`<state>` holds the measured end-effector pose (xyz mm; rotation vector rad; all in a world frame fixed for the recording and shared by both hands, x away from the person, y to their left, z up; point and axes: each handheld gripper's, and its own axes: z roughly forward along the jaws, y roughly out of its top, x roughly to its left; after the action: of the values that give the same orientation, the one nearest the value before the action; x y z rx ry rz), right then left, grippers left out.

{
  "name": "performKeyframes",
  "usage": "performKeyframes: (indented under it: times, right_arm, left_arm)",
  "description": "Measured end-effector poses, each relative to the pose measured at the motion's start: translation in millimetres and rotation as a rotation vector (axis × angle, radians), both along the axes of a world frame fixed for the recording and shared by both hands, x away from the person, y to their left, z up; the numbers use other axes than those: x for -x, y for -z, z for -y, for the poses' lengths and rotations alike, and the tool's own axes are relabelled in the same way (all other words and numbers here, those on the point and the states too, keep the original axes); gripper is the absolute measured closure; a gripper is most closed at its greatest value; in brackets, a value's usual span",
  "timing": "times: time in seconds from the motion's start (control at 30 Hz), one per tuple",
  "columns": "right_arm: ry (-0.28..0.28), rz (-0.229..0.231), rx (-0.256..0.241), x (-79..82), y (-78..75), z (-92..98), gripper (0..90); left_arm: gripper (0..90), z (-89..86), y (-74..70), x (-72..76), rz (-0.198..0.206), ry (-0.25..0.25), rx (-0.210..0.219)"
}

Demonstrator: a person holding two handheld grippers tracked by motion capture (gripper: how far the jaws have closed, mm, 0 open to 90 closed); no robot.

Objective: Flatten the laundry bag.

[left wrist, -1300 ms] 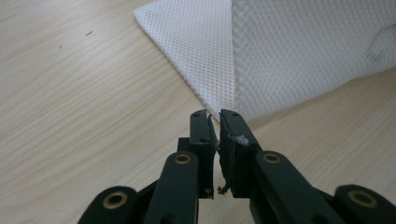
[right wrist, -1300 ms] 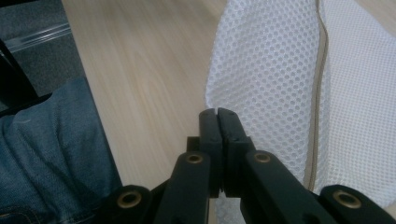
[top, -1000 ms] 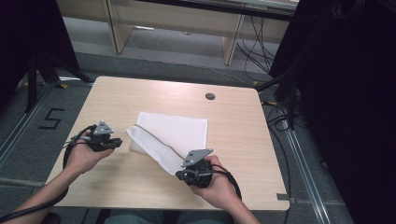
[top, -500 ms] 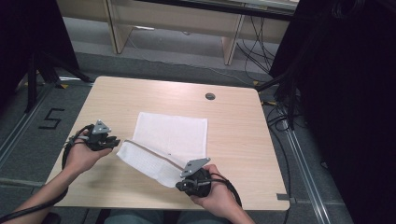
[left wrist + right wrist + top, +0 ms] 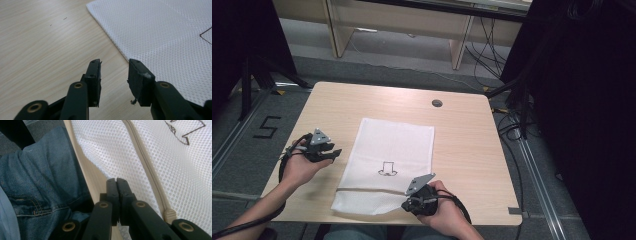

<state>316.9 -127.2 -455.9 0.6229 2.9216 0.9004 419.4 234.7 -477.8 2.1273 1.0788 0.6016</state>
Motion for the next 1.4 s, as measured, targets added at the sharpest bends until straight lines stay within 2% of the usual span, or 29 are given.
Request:
performKeyframes:
  times: [0.03,0.07,0.1,0.13,0.2,0.23,0.27,0.3,0.33,0.37,0.4,0.43,0.5,0.53,0.57,0.6,0.63,0.67,0.7,0.73,0.77,0.83,0.9,0.93,1.03,1.1,1.2,1.27,1.4]
  right_arm:
    - [0.000,0.000,0.000,0.0,0.0,0.0,89.8]
    - [0.001,-0.001,0.001,-0.1,1.6,-0.2,89.3]
    - [0.003,-0.003,0.004,-0.5,2.2,0.2,88.3]
    - [0.011,-0.008,0.003,-0.6,3.4,0.2,85.7]
    - [0.012,0.005,-0.001,-1.0,0.5,1.6,77.8]
    - [0.031,-0.006,-0.010,-0.2,-2.7,2.4,76.0]
    - [0.031,-0.006,-0.010,-0.2,-2.7,2.4,76.0]
    - [0.031,0.021,-0.047,-3.9,-8.9,5.2,72.1]
    - [0.031,0.021,-0.047,-3.9,-8.9,5.2,72.1]
    - [0.081,0.031,-0.078,-7.8,-16.2,10.4,70.2]
    - [0.115,0.048,-0.087,-10.6,-17.9,13.4,69.6]
    - [0.115,0.048,-0.087,-10.6,-17.9,13.4,69.6]
    - [0.189,0.033,-0.083,-16.6,-18.8,19.8,70.5]
    - [0.239,0.020,-0.048,-24.6,-14.8,26.4,73.3]
    - [0.267,0.017,-0.036,-28.1,-10.6,28.6,74.8]
    - [0.267,0.017,-0.036,-28.1,-10.6,28.6,74.8]
    - [0.275,0.009,-0.015,-32.6,-7.4,32.3,77.7]
    - [0.309,-0.034,-0.002,-38.1,-2.0,37.1,83.0]
    - [0.314,-0.033,0.004,-41.0,0.2,39.5,85.4]
    - [0.314,-0.033,0.004,-41.0,0.2,39.5,85.4]
    - [0.334,-0.045,0.021,-43.7,1.7,40.9,90.0]
    - [0.332,-0.037,0.029,-45.6,2.7,41.8,90.0]
    - [0.343,-0.050,0.053,-49.3,7.3,39.6,90.0]
    - [0.343,-0.050,0.053,-49.3,7.3,39.6,90.0]
    - [0.344,-0.073,0.071,-50.7,14.0,35.4,90.0]
    - [0.340,-0.074,0.085,-52.4,17.9,33.4,90.0]
    - [0.338,-0.062,0.099,-54.7,18.9,33.1,90.0]
    - [0.340,-0.063,0.112,-56.7,20.3,32.2,90.0]
    - [0.339,-0.071,0.133,-60.1,25.4,29.8,90.0]
  left_arm:
    - [60.2,0.0,0.0,0.0,0.000,0.000,0.000]
    - [60.2,3.0,2.2,0.2,0.015,-0.019,0.036]
    - [59.6,1.0,0.3,0.1,-0.001,0.015,-0.002]
    - [58.9,3.8,1.9,0.5,0.010,0.004,0.027]
    - [56.8,5.7,-0.4,2.0,0.000,0.039,0.007]
    - [55.8,9.2,0.9,2.5,0.015,0.026,0.040]
    - [54.9,9.2,0.9,2.5,0.015,0.026,0.040]
    - [53.9,9.8,-0.8,2.8,0.015,0.051,0.024]
    - [53.8,9.8,-0.8,2.8,0.015,0.051,0.024]
    - [53.2,10.7,-1.8,3.2,0.008,0.063,0.021]
    - [52.6,14.5,-0.3,4.3,0.021,0.054,0.054]
    - [52.6,17.1,-0.3,6.1,0.020,0.051,0.064]
    - [50.9,22.2,-0.1,9.1,0.020,0.081,0.091]
    - [51.1,23.9,-1.2,10.4,0.004,0.108,0.095]
    - [49.9,27.2,0.0,12.1,0.000,0.121,0.119]
    - [49.9,29.8,0.4,13.9,-0.008,0.127,0.133]
    - [49.8,31.6,0.3,15.4,-0.016,0.140,0.126]
    - [52.5,34.2,0.7,17.2,-0.023,0.151,0.120]
    - [57.5,38.1,1.9,24.2,-0.036,0.196,0.103]
    - [62.7,38.1,1.9,24.2,-0.036,0.196,0.103]
    - [66.2,41.2,4.6,32.3,-0.062,0.236,0.072]
    - [69.1,42.1,5.3,35.7,-0.071,0.260,0.054]
    - [79.0,46.2,7.6,46.4,-0.119,0.284,0.048]
    - [81.5,46.2,7.6,46.4,-0.119,0.284,0.048]
    - [84.7,50.6,9.6,52.5,-0.147,0.310,0.025]
    - [86.0,55.0,12.9,52.6,-0.160,0.335,-0.015]
    - [86.2,58.3,16.4,52.7,-0.181,0.338,-0.034]
    - [86.2,60.3,17.9,52.9,-0.182,0.354,-0.065]
    - [86.3,63.9,21.8,51.8,-0.198,0.369,-0.095]
